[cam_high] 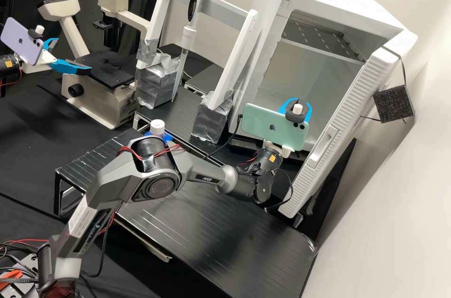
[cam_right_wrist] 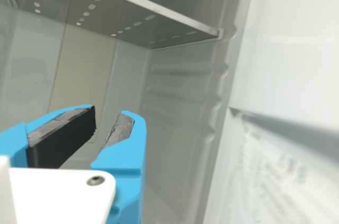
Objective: Move the petri dish to the microscope
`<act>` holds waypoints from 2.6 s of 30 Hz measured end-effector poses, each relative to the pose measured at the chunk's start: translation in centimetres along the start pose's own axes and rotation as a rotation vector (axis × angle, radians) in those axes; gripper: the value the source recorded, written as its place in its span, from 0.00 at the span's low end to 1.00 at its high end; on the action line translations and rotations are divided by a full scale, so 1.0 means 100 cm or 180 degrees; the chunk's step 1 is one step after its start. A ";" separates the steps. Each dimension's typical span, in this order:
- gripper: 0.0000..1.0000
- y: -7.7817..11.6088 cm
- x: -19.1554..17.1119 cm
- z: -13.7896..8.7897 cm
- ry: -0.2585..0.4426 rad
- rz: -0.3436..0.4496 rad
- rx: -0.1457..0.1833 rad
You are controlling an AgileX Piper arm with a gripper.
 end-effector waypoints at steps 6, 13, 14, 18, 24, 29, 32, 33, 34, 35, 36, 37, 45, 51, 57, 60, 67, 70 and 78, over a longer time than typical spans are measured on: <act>1.00 -0.007 0.001 -0.001 -0.0001 -0.0111 -0.0013; 1.00 -0.013 0.000 -0.001 -0.0016 -0.0148 0.0017; 1.00 -0.013 0.000 -0.002 -0.0012 -0.0151 0.0019; 1.00 -0.013 0.000 -0.002 -0.0010 -0.0153 0.0020; 1.00 -0.013 0.000 -0.002 -0.0010 -0.0153 0.0020; 1.00 -0.015 0.001 -0.002 -0.0001 -0.0162 0.0027; 1.00 -0.017 0.003 -0.003 -0.0022 -0.0182 0.0032; 1.00 -0.017 0.003 -0.003 -0.0030 -0.0183 0.0029; 1.00 -0.018 0.004 -0.002 -0.0030 -0.0187 0.0029; 1.00 -0.020 0.006 -0.001 -0.0022 -0.0198 0.0037; 1.00 -0.021 0.007 0.000 -0.0034 -0.0205 0.0039; 1.00 -0.021 0.008 0.002 -0.0057 -0.0209 0.0035; 1.00 -0.031 0.023 0.013 -0.0188 -0.0280 0.0021; 1.00 -0.039 0.036 0.020 -0.0260 -0.0323 -0.0001; 1.00 -0.050 0.049 0.026 -0.0388 -0.0392 -0.0017; 1.00 -0.053 0.054 0.029 -0.0409 -0.0398 -0.0023; 1.00 -0.058 0.056 0.038 -0.0542 -0.0415 -0.0005; 1.00 -0.057 0.058 0.039 -0.0540 -0.0383 0.0015; 1.00 -0.066 0.064 0.047 -0.0620 -0.0412 0.0030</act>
